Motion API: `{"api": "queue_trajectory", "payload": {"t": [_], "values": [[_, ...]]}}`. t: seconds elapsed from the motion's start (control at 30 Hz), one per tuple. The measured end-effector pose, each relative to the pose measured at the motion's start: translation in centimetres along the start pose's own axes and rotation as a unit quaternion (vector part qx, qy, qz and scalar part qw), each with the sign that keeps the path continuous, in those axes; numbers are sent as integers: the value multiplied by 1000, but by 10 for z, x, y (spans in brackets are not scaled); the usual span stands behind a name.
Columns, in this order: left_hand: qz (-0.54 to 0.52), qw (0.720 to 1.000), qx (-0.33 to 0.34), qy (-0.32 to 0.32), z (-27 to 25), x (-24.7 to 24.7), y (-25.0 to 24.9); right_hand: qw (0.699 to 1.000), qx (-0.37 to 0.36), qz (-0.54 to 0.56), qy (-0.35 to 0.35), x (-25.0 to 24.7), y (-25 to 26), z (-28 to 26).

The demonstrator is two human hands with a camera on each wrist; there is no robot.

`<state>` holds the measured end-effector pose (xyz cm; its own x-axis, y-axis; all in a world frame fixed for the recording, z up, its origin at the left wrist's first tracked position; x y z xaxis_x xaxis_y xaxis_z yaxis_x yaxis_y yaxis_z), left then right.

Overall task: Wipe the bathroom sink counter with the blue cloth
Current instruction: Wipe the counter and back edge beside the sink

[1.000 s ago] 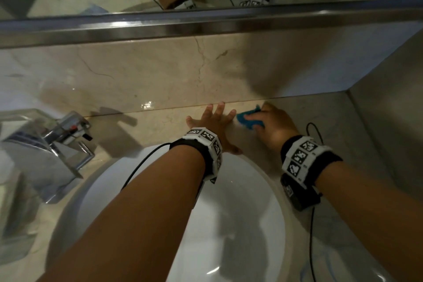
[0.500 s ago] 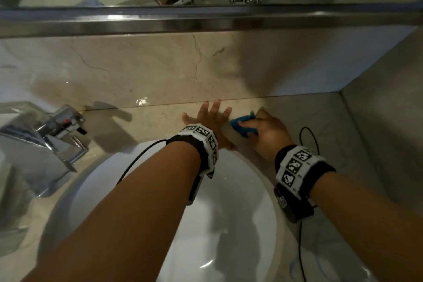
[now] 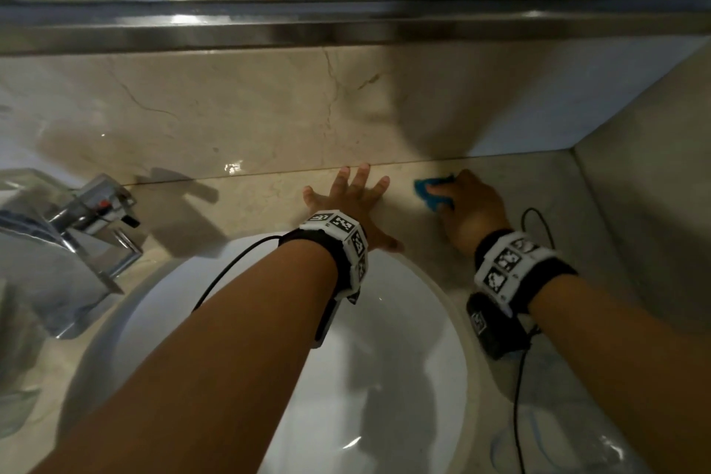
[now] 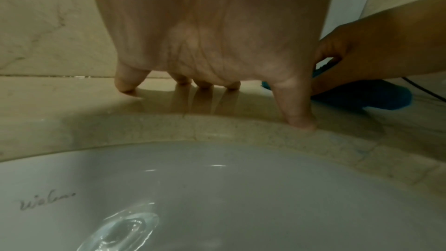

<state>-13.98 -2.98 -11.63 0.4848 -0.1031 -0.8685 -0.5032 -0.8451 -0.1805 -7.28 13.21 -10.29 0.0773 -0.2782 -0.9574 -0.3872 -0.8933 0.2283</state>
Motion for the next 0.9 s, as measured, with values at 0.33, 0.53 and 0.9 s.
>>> {"api": "queue_trajectory", "payload": {"t": [0.33, 0.53, 0.9], "values": [[5, 1000, -2, 7, -1, -1, 0, 997, 51, 12, -53, -9, -23, 31], [8, 1000, -3, 5, 0, -1, -2, 999, -19, -34, 15, 0, -1, -6], [6, 1000, -11, 18, -1, -4, -1, 993, 94, 73, 27, -17, -53, 18]]}}
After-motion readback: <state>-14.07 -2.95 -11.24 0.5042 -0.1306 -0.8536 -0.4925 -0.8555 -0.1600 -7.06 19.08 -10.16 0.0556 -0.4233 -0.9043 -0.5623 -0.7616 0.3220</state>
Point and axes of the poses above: each hand's wrist, its own z-axis towards the middle knuckle, its own x-axis out of the palm, y = z × x, the point moved 2 cm from there along z, towards the middle knuckle, and after that the axes turned 6 degrees about -y, right-handed, at the moved point
